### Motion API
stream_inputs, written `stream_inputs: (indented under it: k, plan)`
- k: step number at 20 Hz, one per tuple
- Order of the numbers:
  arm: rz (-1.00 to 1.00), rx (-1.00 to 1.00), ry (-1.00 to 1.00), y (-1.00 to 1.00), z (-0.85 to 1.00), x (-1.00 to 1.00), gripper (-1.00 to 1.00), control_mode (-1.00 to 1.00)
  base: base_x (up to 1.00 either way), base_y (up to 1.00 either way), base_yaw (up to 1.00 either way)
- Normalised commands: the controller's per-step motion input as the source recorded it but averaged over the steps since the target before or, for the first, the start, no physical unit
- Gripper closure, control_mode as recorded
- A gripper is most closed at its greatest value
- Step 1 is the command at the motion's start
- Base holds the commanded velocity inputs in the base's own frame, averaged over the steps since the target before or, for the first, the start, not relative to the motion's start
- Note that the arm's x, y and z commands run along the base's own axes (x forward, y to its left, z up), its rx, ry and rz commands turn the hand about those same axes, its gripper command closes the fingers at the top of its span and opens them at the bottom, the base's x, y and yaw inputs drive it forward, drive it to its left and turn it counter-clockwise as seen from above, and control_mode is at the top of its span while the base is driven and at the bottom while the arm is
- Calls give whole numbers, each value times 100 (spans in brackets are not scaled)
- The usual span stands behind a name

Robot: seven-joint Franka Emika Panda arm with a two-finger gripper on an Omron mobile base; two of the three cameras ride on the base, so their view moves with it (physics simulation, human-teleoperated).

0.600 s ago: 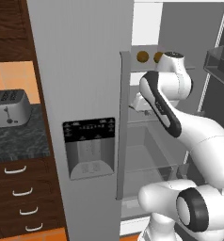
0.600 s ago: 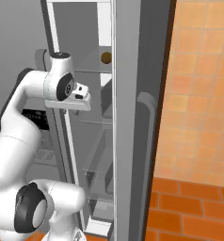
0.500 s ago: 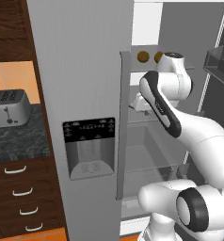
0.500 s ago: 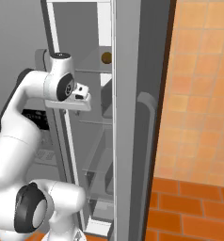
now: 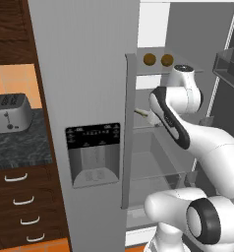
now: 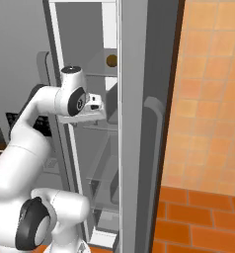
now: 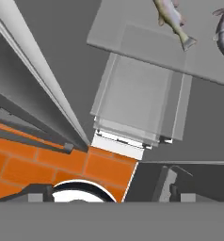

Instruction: Place one avocado and one fish in each tupperware on the nearby counter, to pack two identical lunches.

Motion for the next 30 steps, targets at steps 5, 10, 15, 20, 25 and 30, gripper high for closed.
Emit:
stream_inputs:
  k: [5, 10, 15, 20, 25, 30]
  plan:
    - [60, -7, -9, -48, 17, 72, -100, -100, 0, 0, 0]
    - [20, 0, 0, -45, -14, 89, -100, -100, 0, 0, 0]
    - [0, 0, 0, 0, -41, 78, -100, -100, 0, 0, 0]
    - [-3, -1, -4, 0, -40, 64, -100, -100, 0, 0, 0]
    - [-8, 0, -2, 10, -42, 61, -100, -100, 0, 0, 0]
    - [-9, 0, -6, 20, -45, 37, -100, -100, 0, 0, 0]
